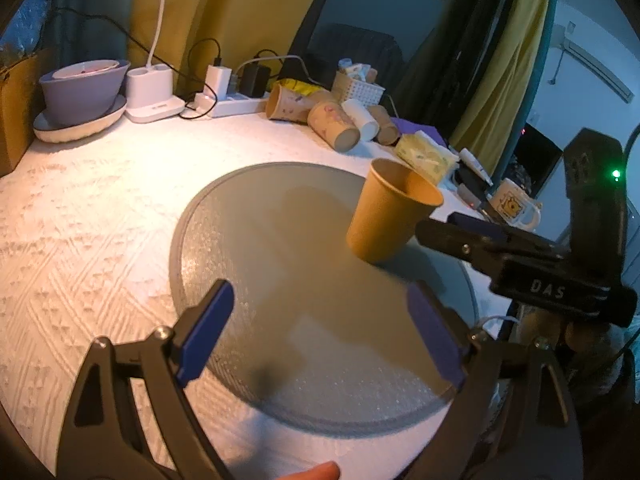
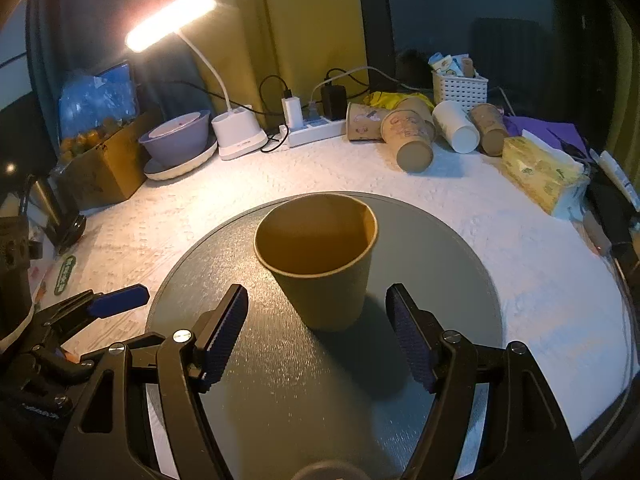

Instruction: Flip cup upright

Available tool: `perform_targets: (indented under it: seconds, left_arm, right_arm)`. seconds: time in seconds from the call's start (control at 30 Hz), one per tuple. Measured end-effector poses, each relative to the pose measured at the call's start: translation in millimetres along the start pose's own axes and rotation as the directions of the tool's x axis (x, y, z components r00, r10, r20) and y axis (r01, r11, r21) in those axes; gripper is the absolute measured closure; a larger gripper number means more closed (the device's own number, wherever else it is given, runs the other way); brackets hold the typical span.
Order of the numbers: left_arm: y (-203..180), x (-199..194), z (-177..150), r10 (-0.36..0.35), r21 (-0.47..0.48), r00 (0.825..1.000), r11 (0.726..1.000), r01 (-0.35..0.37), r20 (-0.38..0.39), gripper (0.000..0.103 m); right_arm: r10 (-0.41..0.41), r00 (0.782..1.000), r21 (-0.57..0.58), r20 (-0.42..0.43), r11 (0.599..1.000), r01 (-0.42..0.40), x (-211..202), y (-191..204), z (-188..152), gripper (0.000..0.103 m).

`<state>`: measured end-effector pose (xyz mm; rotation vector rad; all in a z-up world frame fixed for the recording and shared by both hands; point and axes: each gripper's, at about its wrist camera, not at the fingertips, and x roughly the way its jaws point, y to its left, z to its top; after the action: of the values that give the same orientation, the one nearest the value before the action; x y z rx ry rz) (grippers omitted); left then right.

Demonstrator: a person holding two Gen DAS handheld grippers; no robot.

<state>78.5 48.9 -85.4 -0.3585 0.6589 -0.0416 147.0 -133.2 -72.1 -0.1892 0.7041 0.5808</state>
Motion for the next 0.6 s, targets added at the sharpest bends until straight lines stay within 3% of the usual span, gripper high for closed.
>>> perform_targets:
  seconds: [0.6]
  left_arm:
    - [-38.7,-46.1,6.7,0.009,0.085,0.995,0.996,-0.018,0.102,0.014]
  right_arm:
    - [-0.024,0.996,0.011,0.083,1.000,0.023,-60.3,-2.2,-12.4,0.029]
